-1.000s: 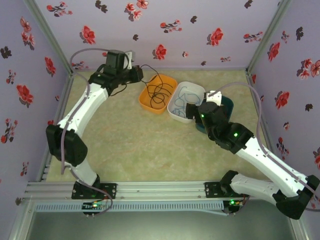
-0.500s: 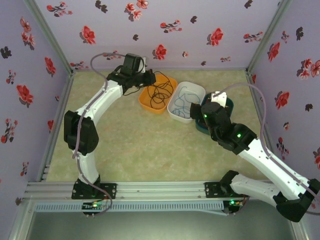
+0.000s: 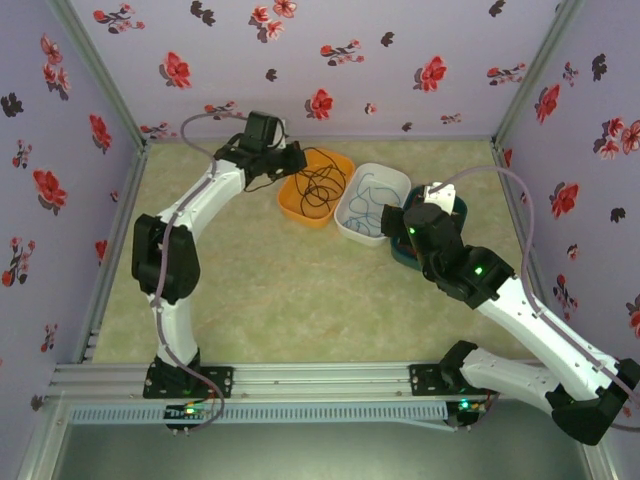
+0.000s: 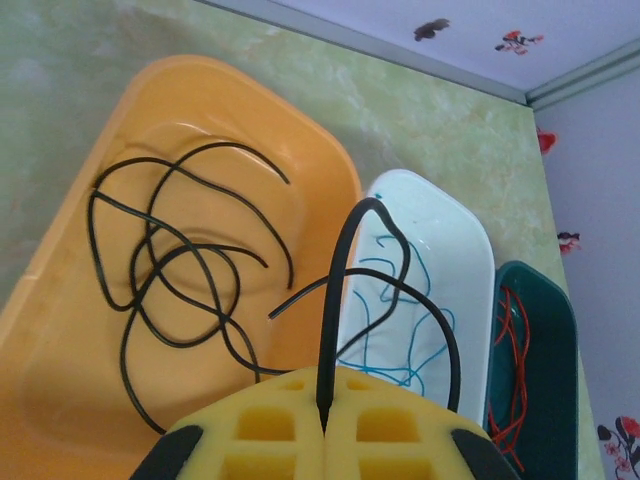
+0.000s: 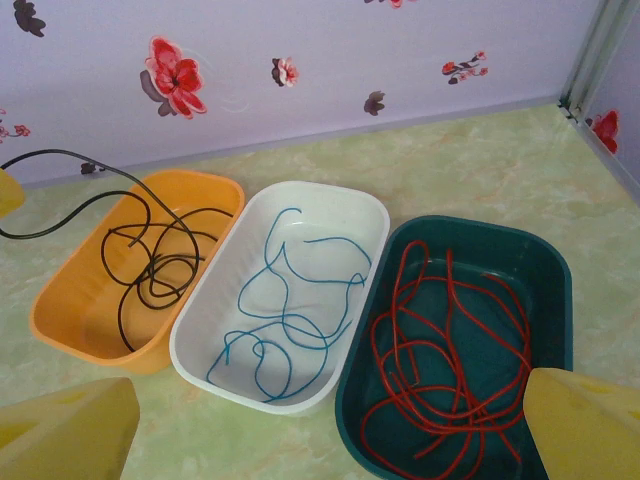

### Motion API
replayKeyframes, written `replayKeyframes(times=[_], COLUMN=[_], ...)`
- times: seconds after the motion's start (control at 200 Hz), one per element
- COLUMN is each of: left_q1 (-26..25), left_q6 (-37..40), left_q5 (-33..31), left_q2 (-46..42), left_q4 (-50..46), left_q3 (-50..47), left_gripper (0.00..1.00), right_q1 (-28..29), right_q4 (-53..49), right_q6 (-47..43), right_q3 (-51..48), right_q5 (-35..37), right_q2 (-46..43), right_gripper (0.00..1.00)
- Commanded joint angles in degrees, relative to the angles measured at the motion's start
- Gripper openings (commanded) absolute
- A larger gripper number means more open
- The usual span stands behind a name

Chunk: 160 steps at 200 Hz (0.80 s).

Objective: Untangle the cables

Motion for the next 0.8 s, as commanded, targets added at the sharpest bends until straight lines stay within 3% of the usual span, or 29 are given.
replayKeyframes(times=[0.0, 0.49, 0.795], left_q1=[1.8, 3.8, 4.1], left_q6=[-1.9, -1.2, 0.6], left_q5=[1.8, 1.5, -4.3], left_q2=[1.0, 5.1, 6.3], left_q4=[1.9, 3.8, 4.7], left_q3=[-2.0, -2.9, -0.4], left_gripper=[0.0, 0.0, 0.0], right_q1=[-0.6, -1.3, -1.4], right_q4=[-0.6, -0.2, -0.6], right_q6=[1.5, 1.8, 2.6], right_q3=[-0.5, -0.2, -0.3], right_q5=[0.0, -1.0, -1.0], right_q2=[-0.3, 1.5, 1.7], right_gripper=[0.99, 0.99, 0.99])
